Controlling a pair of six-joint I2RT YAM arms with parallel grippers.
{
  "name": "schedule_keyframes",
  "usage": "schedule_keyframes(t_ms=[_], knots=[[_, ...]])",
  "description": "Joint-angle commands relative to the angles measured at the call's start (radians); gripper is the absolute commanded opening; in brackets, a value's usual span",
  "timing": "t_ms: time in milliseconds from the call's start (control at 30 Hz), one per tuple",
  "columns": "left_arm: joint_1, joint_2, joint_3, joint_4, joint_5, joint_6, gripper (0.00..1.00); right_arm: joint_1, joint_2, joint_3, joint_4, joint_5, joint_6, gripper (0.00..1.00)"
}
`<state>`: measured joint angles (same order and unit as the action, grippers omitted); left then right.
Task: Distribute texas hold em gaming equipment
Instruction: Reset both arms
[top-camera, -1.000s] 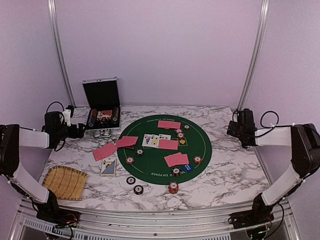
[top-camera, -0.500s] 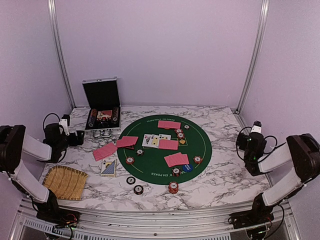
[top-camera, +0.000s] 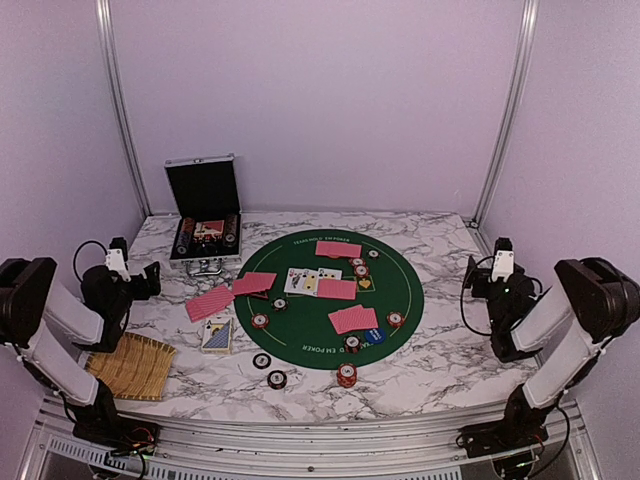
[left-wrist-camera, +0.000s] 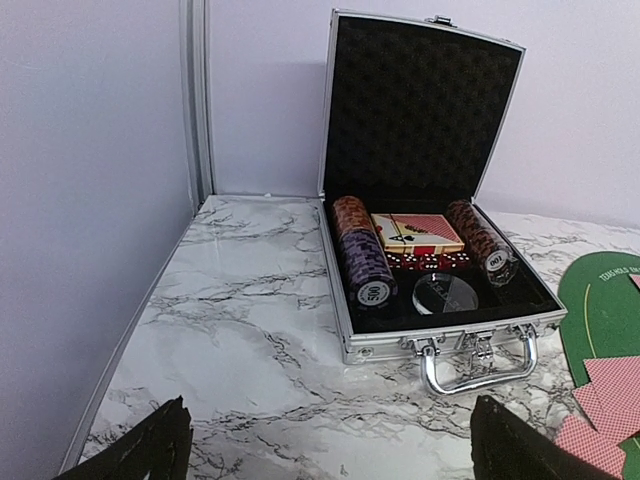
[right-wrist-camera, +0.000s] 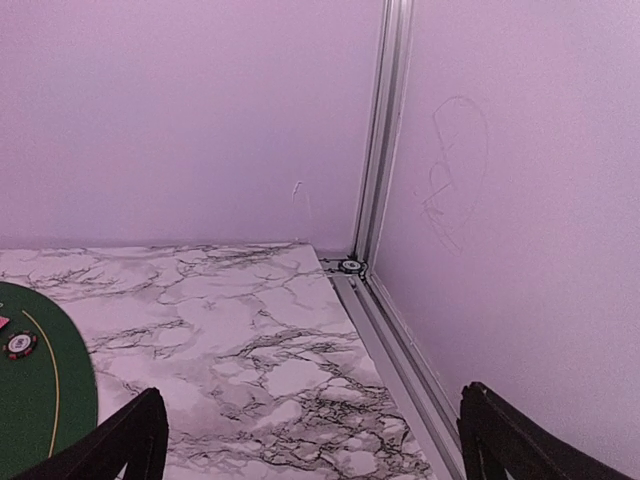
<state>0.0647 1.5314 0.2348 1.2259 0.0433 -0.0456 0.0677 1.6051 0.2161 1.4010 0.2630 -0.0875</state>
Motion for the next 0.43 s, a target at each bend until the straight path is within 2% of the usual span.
schedule_keyframes(t_ms=[0, 400], knots=[[-0.003, 0.002, 0.014, 0.040, -0.011, -0.004, 0.99, -0.026, -0.002, 0.013, -0.009, -0.049, 0.015, 0.99], [-0.004, 0.002, 0.014, 0.040, -0.013, -0.003, 0.99, -0.025, -0.004, 0.021, -0.027, -0.047, 0.013, 0.99]])
